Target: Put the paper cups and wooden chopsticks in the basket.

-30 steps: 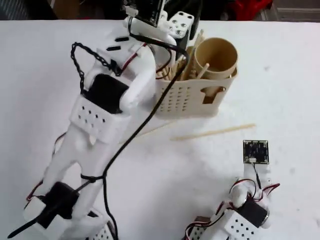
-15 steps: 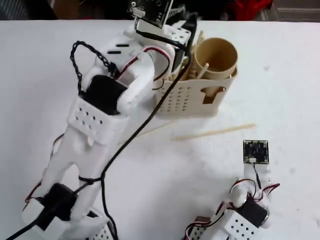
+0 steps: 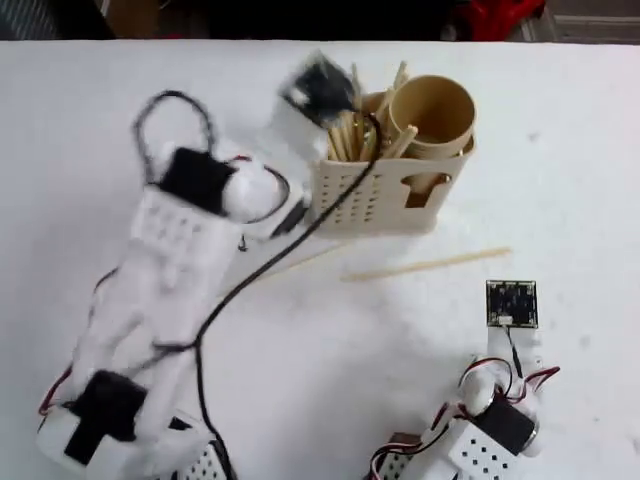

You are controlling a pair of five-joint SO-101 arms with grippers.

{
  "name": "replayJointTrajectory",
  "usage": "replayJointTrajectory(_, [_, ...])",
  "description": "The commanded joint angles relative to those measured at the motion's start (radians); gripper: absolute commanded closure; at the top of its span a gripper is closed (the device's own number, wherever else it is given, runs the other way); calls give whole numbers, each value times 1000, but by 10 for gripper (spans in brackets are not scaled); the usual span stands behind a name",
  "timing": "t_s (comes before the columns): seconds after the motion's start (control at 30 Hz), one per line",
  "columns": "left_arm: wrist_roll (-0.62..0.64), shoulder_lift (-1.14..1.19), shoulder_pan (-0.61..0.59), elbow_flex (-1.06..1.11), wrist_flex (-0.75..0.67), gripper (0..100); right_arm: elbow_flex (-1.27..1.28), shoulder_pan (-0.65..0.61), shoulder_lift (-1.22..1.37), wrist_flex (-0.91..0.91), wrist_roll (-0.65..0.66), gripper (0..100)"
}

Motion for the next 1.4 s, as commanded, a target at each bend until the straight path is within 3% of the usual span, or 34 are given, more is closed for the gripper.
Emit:
replayJointTrajectory(0.0, [-193,48,-62,350,-150,900,9,8,-1,-10,0,974])
replayJointTrajectory(0.2, [-374,62,-70,684,-485,850,9,8,-1,-10,0,974])
replayJointTrajectory(0.3, [-400,62,-76,770,-612,804,9,8,-1,-10,0,974])
replayJointTrajectory(0.6, [-436,67,-124,901,-856,802,9,8,-1,-10,0,974])
replayJointTrajectory(0.8, [-431,242,-133,819,-848,804,9,8,-1,-10,0,974])
replayJointTrajectory(1.0, [-436,355,-142,672,-709,806,9,7,-1,-10,0,974])
replayJointTrajectory(1.23, [-439,358,-139,672,-654,976,9,8,-1,-10,0,974])
replayJointTrajectory(1.37, [-440,357,-137,675,-609,980,9,8,-1,-10,0,974])
